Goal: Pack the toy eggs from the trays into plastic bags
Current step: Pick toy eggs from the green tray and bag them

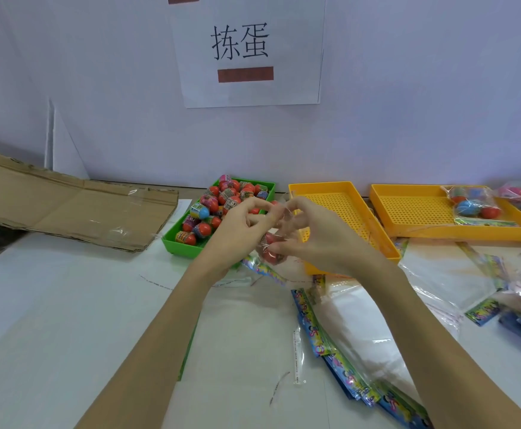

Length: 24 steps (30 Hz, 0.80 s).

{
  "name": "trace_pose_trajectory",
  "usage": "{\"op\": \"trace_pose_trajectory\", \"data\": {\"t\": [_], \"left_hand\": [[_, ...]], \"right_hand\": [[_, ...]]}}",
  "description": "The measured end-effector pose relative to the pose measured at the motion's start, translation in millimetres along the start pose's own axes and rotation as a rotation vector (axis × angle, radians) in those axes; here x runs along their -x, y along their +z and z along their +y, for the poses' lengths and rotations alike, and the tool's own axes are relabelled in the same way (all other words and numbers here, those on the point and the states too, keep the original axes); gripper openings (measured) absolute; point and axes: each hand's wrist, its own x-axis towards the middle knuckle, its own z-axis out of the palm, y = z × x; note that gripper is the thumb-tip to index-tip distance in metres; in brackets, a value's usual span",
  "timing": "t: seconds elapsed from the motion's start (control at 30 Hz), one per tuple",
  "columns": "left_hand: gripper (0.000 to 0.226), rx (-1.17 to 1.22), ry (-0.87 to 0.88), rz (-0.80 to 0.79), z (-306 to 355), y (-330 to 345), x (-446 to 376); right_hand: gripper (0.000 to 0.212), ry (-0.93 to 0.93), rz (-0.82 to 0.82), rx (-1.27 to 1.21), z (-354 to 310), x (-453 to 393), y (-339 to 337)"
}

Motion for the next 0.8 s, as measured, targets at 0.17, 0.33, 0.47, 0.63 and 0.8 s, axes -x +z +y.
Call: {"op": "trace_pose_trajectory", "data": {"t": [0.17,0.33,0.47,0.63,0.8], "left_hand": [[0.024,0.169,-0.099,-0.061,10.3,-7.6,0.4],[0.022,0.211,-0.050,-0.122,7.1,-5.0,3.9],[0.027,0.276,-0.056,-0.085,7.1,0.1,3.4],[0.040,0.252,-0.071,-0.040,6.2,1.3,2.3],[0.044,0.041,0.033,-0.096,6.2,7.8,4.7]], "right_hand": [[0.025,-0.066,0.215,0.043,-4.3,1.0,-7.9],[0.026,-0.041,0.252,0.126,-10.6,2.6,-5.3],[0.022,-0.072,0.246,0.099,-6.6,1.4,-6.3],[0.013,-0.154,0.514,0.172,-4.3,-2.5,2.9],[0.011,-0.226,0.509,0.268,-6.8,0.3,2.4]]}}
